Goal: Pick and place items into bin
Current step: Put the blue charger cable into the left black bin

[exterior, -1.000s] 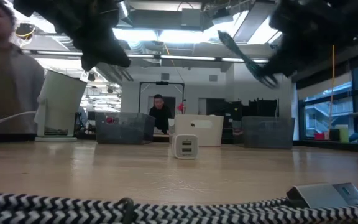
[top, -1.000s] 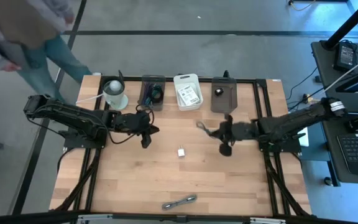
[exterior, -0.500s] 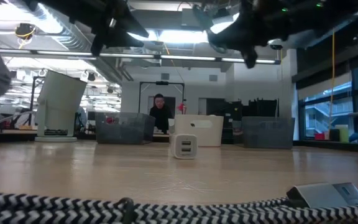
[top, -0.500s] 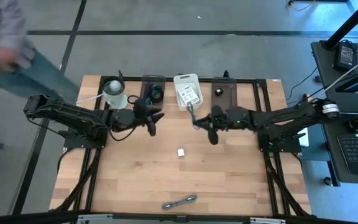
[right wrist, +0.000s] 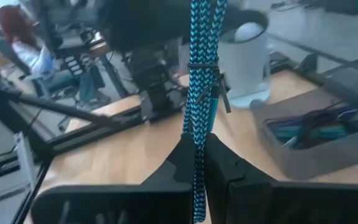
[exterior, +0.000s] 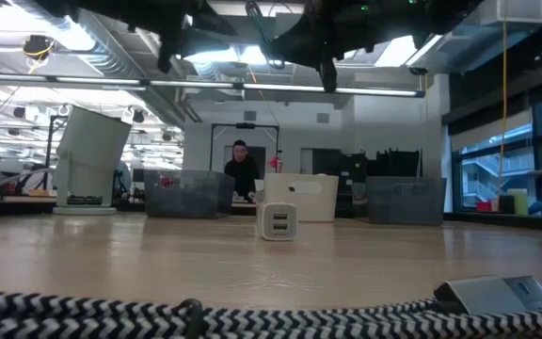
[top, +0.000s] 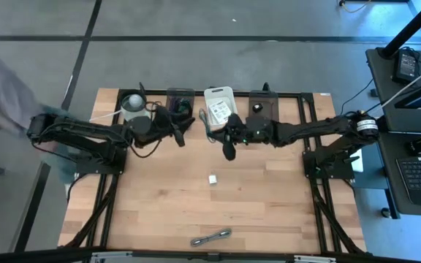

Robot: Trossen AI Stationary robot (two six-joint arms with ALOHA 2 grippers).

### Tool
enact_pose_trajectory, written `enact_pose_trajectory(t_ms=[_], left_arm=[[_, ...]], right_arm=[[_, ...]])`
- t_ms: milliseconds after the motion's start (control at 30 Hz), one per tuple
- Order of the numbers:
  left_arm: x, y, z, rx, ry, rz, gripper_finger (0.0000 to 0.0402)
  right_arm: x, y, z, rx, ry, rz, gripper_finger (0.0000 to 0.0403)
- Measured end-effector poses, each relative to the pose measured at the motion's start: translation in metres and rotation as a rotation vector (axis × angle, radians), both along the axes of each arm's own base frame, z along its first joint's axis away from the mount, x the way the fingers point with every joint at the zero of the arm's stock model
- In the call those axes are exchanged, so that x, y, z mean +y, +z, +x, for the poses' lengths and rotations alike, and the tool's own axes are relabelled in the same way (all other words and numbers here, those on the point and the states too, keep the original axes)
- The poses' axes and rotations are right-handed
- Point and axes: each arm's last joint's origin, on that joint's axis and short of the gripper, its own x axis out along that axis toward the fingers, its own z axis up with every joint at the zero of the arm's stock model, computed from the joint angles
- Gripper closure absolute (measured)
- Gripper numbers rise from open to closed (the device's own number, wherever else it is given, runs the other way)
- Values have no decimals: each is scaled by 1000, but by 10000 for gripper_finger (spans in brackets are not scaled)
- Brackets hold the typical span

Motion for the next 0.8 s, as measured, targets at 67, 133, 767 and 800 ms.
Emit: enact_pose_trajectory(t_ms=[67,133,767,800], left_arm=[[6,4,1,13,-93,67,267],[11,7,1,9,-144,124,271],[22,11,1,-7,-187,191,291],[22,11,1,-7,-186,191,291]], right_arm=[[-6,5,1,-12,-18,-3,392],[-12,7,1,-18,-30,-19,392],[-14,-2,22,-64,22,-61,392],[-13,-1,26,-65,37,-69,392]])
